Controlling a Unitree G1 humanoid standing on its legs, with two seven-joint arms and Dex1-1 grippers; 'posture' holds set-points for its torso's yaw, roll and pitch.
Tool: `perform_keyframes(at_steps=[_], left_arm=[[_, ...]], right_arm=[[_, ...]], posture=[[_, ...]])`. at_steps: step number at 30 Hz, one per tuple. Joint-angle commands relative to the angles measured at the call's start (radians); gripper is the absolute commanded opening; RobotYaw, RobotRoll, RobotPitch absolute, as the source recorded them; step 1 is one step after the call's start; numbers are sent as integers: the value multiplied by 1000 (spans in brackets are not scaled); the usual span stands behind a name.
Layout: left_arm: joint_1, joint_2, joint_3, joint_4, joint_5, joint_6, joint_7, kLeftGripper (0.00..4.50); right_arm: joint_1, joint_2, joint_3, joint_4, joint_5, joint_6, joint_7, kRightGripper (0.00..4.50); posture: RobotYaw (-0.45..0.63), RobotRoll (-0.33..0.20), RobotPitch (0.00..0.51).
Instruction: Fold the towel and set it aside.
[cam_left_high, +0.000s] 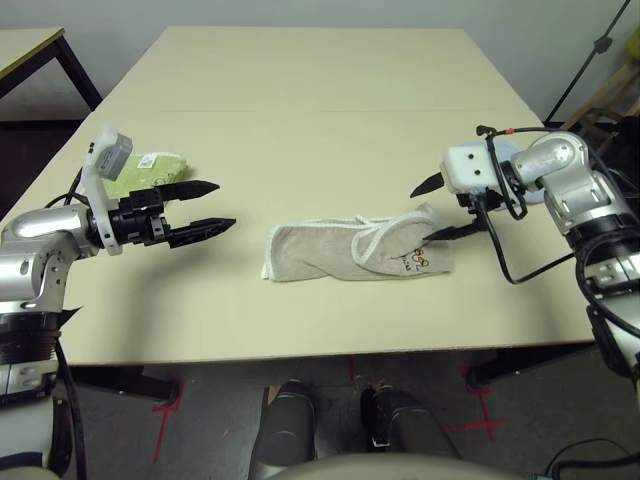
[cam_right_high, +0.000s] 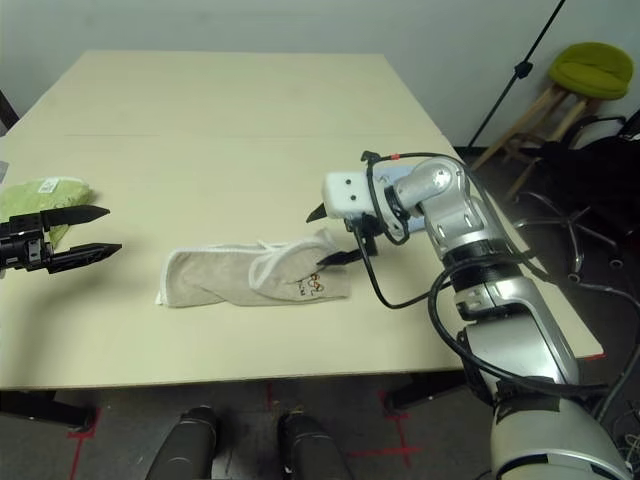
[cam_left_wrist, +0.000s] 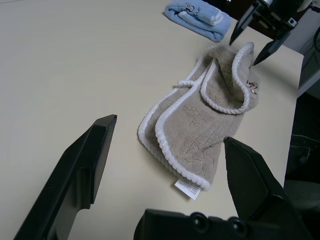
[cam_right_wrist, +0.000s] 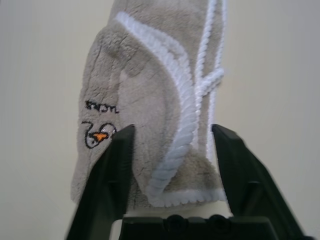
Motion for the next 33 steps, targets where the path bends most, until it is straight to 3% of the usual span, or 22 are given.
perform_keyframes(at_steps=[1,6,11,18,30,33], left_arm=[[9,9,12,-21,-4,7,2,4500],[17,8,17,-33,-10,12,8,4500],[21,10,19,-37,-12,15,9,4500],[28,8,21,-49,-18,19,15,4500],[34,4,30,-65,-25,32,27,4500],[31,2,26,-63,-24,33,25,4500]], right_arm=[[-22,4,17,17,-21,-19,34,1735],[-49,15,40,38,-34,-74,48,28],[-114,40,82,85,-22,-174,48,28],[-181,126,98,275,-119,-448,-1,28],[-218,198,106,501,-306,-711,-353,28],[-208,206,95,519,-306,-721,-380,694]], posture=[[192,0,127],[195,0,127],[197,0,127],[205,0,130],[203,0,132],[201,0,133]])
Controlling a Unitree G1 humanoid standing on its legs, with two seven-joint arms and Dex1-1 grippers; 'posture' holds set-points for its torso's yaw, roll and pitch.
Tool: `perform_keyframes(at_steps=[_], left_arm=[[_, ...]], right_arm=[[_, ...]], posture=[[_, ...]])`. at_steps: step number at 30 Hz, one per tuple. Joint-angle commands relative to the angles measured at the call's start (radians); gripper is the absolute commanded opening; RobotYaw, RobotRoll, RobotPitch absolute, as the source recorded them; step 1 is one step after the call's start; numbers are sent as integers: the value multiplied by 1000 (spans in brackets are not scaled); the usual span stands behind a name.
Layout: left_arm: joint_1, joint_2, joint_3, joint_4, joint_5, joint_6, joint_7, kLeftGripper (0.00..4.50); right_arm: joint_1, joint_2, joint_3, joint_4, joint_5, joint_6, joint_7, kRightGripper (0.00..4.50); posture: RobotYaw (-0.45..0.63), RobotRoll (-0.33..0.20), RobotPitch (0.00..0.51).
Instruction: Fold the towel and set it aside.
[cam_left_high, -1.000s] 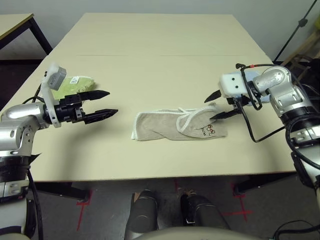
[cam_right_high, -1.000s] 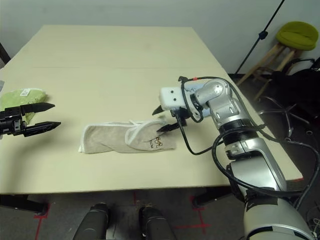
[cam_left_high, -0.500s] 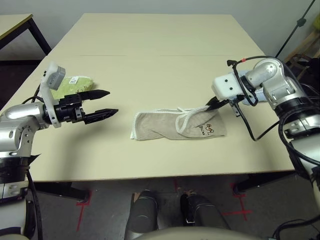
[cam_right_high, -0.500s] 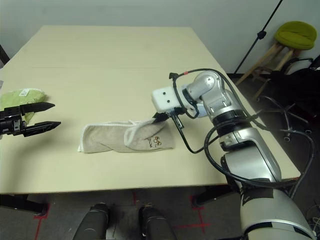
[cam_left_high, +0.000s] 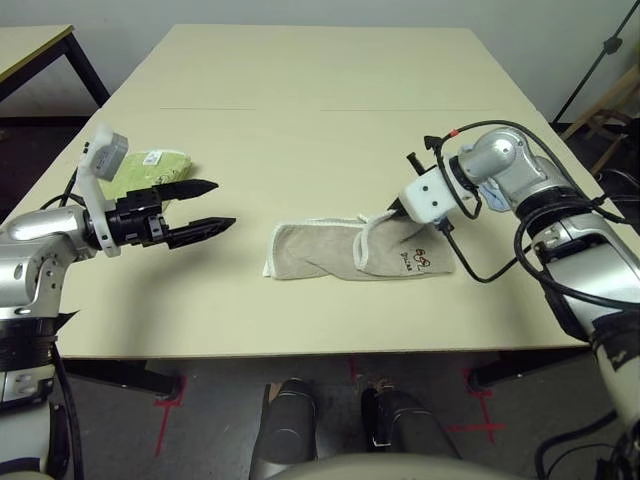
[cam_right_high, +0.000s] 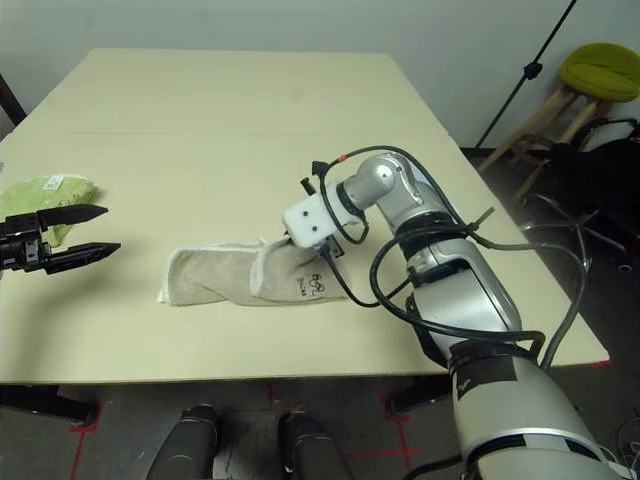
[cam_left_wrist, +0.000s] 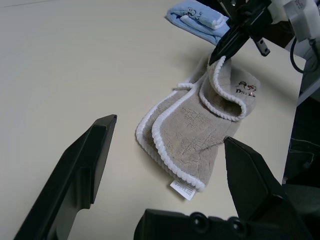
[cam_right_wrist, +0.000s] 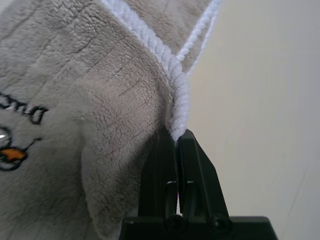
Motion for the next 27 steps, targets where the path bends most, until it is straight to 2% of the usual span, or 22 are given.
perform_keyframes(at_steps=[1,6,8,11,12,16,18,19,21,27], left_arm=[[1,1,-1,-10,-2,5,-1,4500],[-1,4,-2,-6,-1,6,-5,4500],[-3,3,-4,-2,1,4,-6,4500],[-8,-1,-6,0,1,4,-5,4500],[-9,-2,-6,-1,0,5,-4,4500],[-6,-6,-2,2,-2,2,-3,4500],[-2,-11,-1,-2,-3,3,0,4500],[0,-14,-1,-6,-5,5,2,4500],[2,-18,-1,-10,-7,7,6,4500],[4,-23,-3,-18,-11,16,6,4500]], right_arm=[[8,13,-15,20,15,-9,-18,1052],[-26,28,-144,-16,196,169,70,2766],[-60,23,-213,-37,273,327,97,3491],[-78,-19,-268,-72,317,513,125,4471],[-74,-34,-280,-87,325,566,128,4471],[64,-107,-326,-276,383,789,137,4471],[169,-119,-356,-402,421,892,109,4471],[231,-122,-374,-471,444,945,90,4300],[343,-127,-392,-597,470,1026,53,3872],[558,-80,-397,-801,488,1106,-85,1732]], posture=[[200,0,133],[189,0,134],[189,0,136],[189,0,136],[189,0,136],[188,0,139],[187,0,141],[187,0,141],[187,0,141],[182,0,144]])
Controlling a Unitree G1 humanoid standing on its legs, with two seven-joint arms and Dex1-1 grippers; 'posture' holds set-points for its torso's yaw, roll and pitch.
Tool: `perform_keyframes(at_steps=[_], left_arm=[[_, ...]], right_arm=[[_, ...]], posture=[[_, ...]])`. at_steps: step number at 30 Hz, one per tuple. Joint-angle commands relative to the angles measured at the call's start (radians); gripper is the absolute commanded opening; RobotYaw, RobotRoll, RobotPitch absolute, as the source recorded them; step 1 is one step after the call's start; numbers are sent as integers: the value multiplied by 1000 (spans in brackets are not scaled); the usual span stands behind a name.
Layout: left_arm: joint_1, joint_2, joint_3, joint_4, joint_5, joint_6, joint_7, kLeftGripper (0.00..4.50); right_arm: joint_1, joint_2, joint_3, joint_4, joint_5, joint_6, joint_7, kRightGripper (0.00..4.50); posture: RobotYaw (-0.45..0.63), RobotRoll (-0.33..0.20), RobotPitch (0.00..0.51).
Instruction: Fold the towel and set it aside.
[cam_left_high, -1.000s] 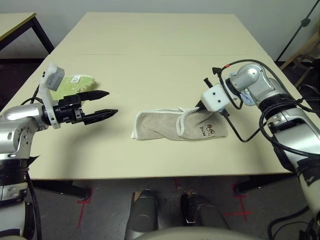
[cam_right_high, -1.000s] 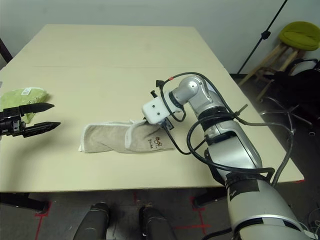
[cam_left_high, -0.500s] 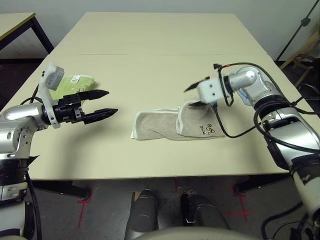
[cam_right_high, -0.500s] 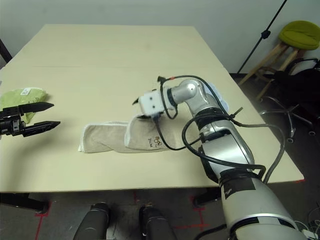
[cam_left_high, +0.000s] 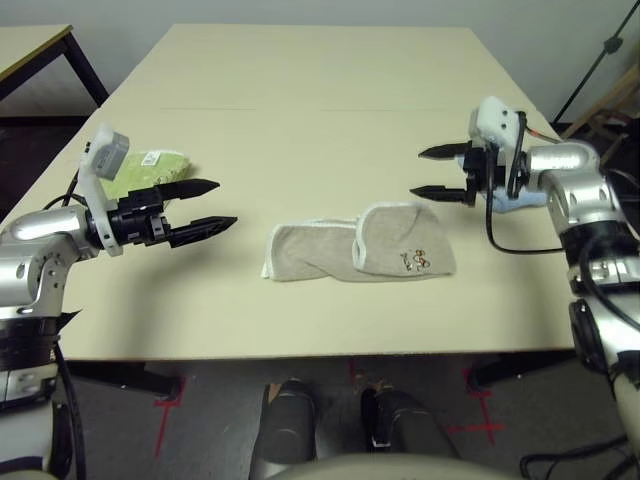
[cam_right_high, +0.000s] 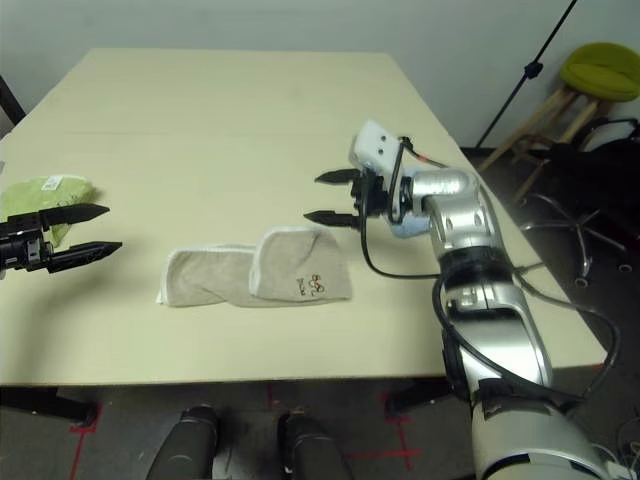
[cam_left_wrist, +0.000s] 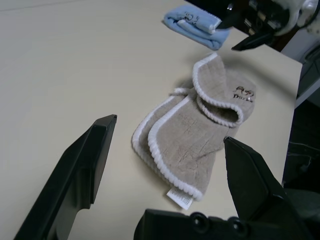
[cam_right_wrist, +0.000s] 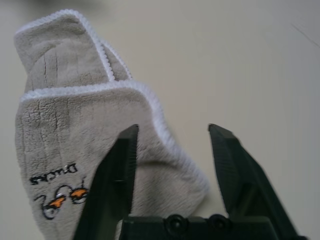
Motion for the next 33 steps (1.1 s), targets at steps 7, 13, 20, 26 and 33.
perform_keyframes(at_steps=[7,13,20,26,33], left_arm=[[10,3,3,-22,-12,19,-2,4500],[3,-2,-5,-19,-12,17,1,4500],[5,-13,-9,-32,-14,20,7,4500],[9,-10,-3,-39,-19,25,11,4500],[13,-9,0,-45,-23,34,12,4500]], right_arm=[[118,57,-9,-203,57,76,-122,41],[134,82,13,-180,55,63,-155,41],[157,122,45,-42,23,-18,-167,41],[180,144,87,80,-20,-91,-165,41],[168,174,103,170,-44,-138,-179,41]], posture=[[190,0,145],[185,0,140],[191,0,128],[197,0,127],[196,0,127]])
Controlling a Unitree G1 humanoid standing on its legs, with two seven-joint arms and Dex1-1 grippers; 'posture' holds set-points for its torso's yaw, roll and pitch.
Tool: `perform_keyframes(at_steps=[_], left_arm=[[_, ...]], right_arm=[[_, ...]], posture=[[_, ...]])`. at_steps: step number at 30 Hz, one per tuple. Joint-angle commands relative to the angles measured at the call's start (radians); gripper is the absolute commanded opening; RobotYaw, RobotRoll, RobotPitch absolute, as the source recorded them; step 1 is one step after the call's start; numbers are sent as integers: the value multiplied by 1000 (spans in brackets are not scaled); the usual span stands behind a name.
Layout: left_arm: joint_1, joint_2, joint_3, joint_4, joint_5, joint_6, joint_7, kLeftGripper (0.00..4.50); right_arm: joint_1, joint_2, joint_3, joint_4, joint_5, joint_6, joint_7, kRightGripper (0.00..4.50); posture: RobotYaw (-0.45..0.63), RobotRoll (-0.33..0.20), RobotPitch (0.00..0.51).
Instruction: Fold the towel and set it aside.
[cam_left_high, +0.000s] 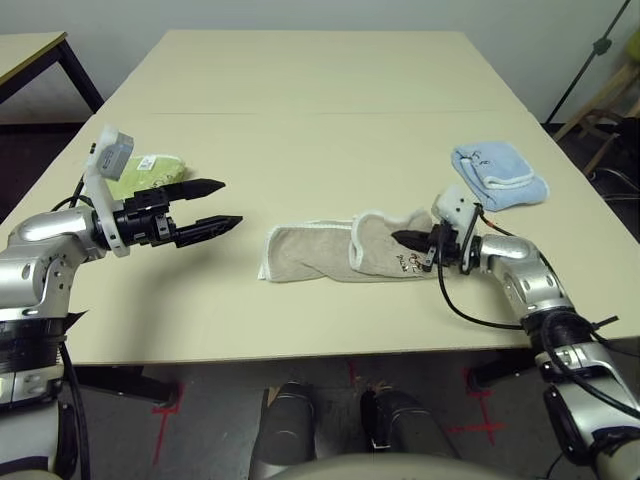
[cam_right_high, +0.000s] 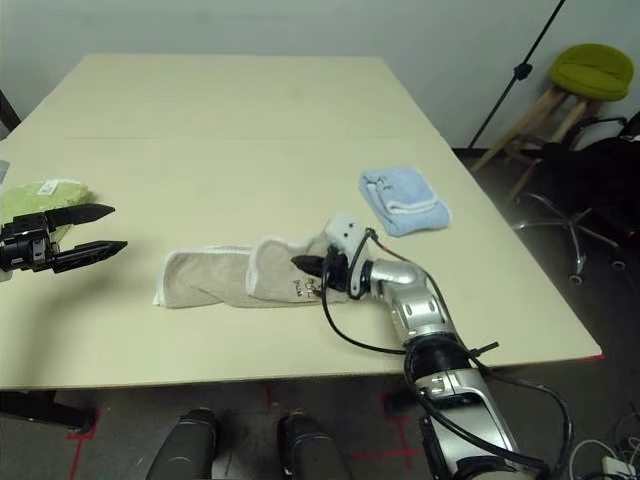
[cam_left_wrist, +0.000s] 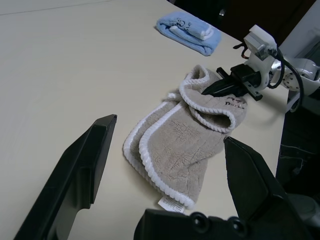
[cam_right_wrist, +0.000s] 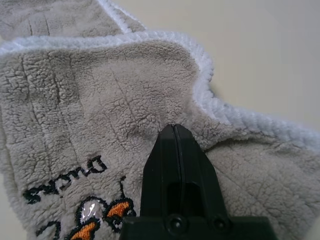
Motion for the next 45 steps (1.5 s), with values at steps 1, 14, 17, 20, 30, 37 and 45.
perform_keyframes(at_steps=[1,14,17,20,30,37,45], left_arm=[[12,3,0,-24,-5,8,0,4500],[-147,-161,-127,-147,42,22,182,4500],[-211,-295,-209,-163,38,50,246,4500],[-233,-360,-259,-115,75,41,276,4111],[-265,-477,-388,18,197,18,325,1041],[-263,-516,-483,42,277,9,336,15],[-237,-555,-585,109,387,-50,327,15]], right_arm=[[9,10,25,52,-27,-4,-1,41],[-22,-38,-24,-24,26,54,27,41],[-20,-51,-35,-13,25,50,27,41],[-21,-51,-40,-17,29,55,25,0],[-5,-34,-31,-66,38,73,27,0],[-4,-34,-31,-48,34,60,26,0],[15,-42,-27,-8,14,35,13,0]], posture=[[196,0,127],[188,0,124],[178,0,122],[171,0,122],[157,0,124],[160,0,125],[156,0,130]])
